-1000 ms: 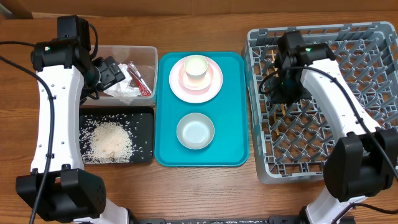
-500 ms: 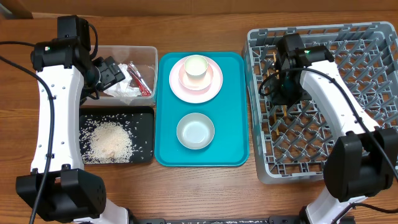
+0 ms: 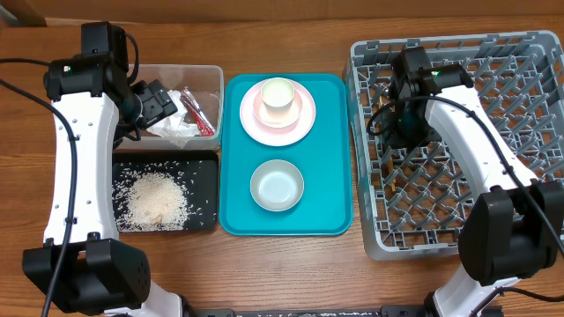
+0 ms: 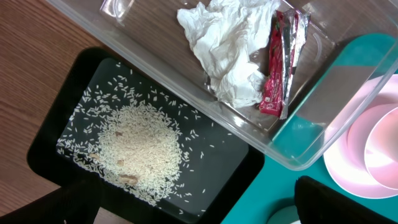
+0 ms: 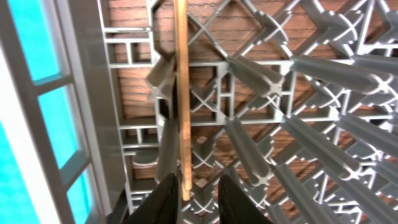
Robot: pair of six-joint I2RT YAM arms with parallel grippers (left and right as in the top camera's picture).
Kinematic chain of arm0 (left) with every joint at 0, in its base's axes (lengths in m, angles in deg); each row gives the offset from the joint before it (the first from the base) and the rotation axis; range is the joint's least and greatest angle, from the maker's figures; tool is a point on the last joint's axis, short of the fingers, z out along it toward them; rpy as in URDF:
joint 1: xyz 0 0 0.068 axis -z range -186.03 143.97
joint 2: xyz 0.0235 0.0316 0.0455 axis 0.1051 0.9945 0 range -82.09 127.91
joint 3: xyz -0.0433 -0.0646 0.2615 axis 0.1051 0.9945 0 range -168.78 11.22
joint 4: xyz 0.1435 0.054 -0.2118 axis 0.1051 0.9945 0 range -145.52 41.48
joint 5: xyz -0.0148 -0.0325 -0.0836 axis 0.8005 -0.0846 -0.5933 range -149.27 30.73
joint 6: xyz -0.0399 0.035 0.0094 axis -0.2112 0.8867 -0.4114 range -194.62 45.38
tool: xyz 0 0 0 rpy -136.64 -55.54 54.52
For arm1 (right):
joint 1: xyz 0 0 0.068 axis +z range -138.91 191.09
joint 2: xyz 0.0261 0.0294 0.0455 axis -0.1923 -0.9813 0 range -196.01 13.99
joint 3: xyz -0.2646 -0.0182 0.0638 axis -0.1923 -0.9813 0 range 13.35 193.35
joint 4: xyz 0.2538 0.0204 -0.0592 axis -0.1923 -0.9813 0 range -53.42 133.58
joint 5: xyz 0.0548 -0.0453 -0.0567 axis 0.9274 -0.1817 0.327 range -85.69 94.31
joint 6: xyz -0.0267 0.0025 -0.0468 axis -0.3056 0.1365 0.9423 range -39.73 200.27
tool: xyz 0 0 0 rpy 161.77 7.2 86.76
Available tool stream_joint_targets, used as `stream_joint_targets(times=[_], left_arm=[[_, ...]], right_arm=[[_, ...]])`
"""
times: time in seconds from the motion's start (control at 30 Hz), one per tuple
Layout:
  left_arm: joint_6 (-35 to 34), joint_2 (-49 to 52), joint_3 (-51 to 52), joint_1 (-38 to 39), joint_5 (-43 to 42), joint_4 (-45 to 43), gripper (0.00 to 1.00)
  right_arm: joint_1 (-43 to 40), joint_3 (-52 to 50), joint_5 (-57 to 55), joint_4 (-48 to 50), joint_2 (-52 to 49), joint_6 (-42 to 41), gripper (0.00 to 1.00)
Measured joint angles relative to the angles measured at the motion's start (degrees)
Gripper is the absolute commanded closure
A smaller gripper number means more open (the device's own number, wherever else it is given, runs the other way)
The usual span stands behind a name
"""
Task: Sort waste into correct bins and load items into the dishwasher
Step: 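Open the right gripper and withdraw it from the rack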
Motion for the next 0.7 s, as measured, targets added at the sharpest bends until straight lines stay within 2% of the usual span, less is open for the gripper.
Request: stream_joint_targets(times=[0.27, 0.5, 0.7], left_arm=[[0.0, 0.0, 0.0, 0.0, 0.0, 0.0, 0.00], [0.0, 0.0, 0.0, 0.0, 0.0, 0.0, 0.00], [0.0, 0.0, 0.0, 0.0, 0.0, 0.0, 0.00]], right_arm=[[0.0, 0.7, 7.2, -0.2, 0.0, 0.0, 0.76], [0.0, 1.6, 16.1, -1.6, 0.0, -0.2, 0.59], [0.0, 1.5, 20.3, -2.6, 0.0, 0.0, 0.57]])
